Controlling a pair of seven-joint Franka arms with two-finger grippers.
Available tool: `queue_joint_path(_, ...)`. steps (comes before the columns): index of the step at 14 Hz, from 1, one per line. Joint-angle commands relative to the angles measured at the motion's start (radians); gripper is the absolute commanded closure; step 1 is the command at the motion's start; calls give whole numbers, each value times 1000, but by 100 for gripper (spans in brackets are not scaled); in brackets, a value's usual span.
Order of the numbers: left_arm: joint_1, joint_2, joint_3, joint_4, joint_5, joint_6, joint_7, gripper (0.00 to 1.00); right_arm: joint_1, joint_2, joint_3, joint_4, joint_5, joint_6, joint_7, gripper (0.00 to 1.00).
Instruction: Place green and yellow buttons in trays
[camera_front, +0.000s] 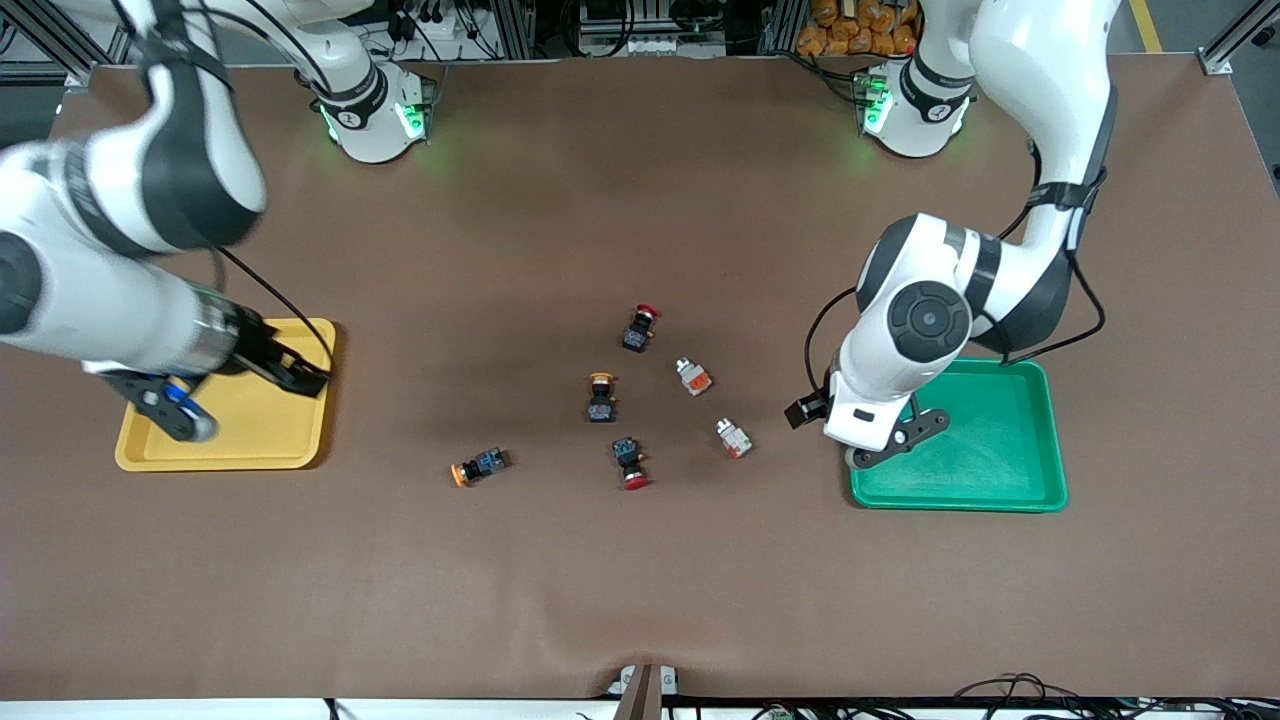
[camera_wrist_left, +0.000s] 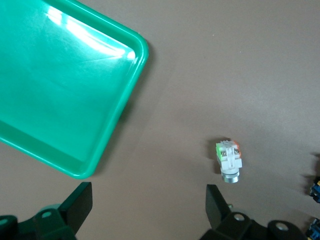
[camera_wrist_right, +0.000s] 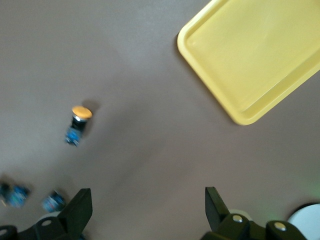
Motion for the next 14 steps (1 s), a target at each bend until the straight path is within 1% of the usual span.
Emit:
queue_joint_path(1,-33,41,3,28,12,28,-56,0,12,71,-10,21,60,88,173,0)
queue_joint_path(2,-37,56,4,30,12,49,-78,0,32,101,-10,21,77,143,238,0)
queue_joint_path(4,-43,85,3,30,9,112,-110,0,68,176,-10,22,76,280,362,0)
queue_joint_path(5,-45,111,3,50,8,145,-156,0,103,212,-11,22,68,344,399,0)
queue_joint_path(7,-65,173,4,94,17,167,-205,0,131,264,-13,22,65,413,404,0)
queue_joint_path(9,-82,207,7,103,18,210,-233,0,135,314,-13,21,65,498,404,0)
queue_joint_path(10,-89,221,9,105,18,231,-248,0,135,337,-13,21,66,527,404,0)
queue_joint_path(12,-129,234,16,111,20,235,-289,0,135,373,-11,21,71,535,396,0)
queue_joint_path(14,-148,256,18,123,24,235,-302,0,140,397,-10,22,72,538,395,0)
